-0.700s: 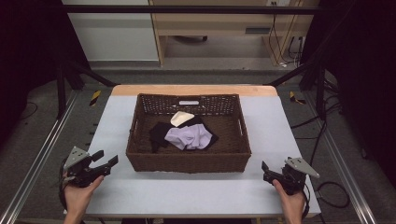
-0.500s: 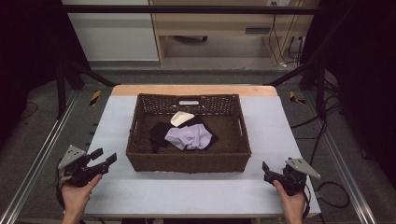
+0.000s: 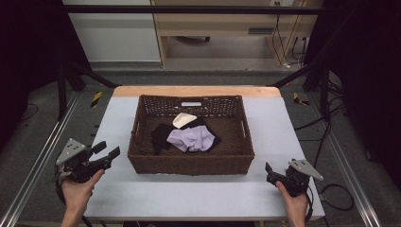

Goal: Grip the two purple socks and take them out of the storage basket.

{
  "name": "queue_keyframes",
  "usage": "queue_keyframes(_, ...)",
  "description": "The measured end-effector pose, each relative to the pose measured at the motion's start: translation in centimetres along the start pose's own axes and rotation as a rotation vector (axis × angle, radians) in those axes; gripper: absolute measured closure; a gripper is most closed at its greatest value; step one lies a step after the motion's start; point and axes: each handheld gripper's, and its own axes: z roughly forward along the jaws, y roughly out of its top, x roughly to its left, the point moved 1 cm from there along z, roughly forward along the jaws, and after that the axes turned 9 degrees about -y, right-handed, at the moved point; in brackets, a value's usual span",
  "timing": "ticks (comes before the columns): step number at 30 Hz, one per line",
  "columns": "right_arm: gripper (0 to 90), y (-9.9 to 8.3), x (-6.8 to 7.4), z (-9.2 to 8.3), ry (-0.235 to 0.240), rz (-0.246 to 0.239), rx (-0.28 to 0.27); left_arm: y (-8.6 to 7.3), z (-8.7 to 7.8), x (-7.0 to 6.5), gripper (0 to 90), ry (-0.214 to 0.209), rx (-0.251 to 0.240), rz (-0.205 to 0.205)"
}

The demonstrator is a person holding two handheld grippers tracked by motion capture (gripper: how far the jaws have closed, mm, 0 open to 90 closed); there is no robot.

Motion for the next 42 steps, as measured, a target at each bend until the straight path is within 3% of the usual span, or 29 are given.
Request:
queue_keyframes(6,3.4,-0.1,-0.1,0.1,-0.005,0.007,0.011,2.0,0.9,-0.6,38.1,-0.015,-0.028,0.016)
queue_keyframes(20,3.6,-0.2,0.0,0.2,-0.003,0.006,0.015,6.7,5.1,-3.8,38.1,-0.055,-0.027,0.085)
queue_keyframes(28,3.8,-0.2,0.1,0.2,-0.008,0.000,0.016,8.8,7.6,-5.0,38.7,-0.062,-0.025,0.100)
queue_keyframes(42,3.8,-0.2,0.1,0.2,-0.006,-0.012,0.019,9.9,13.4,-6.4,40.2,-0.058,0.057,0.133)
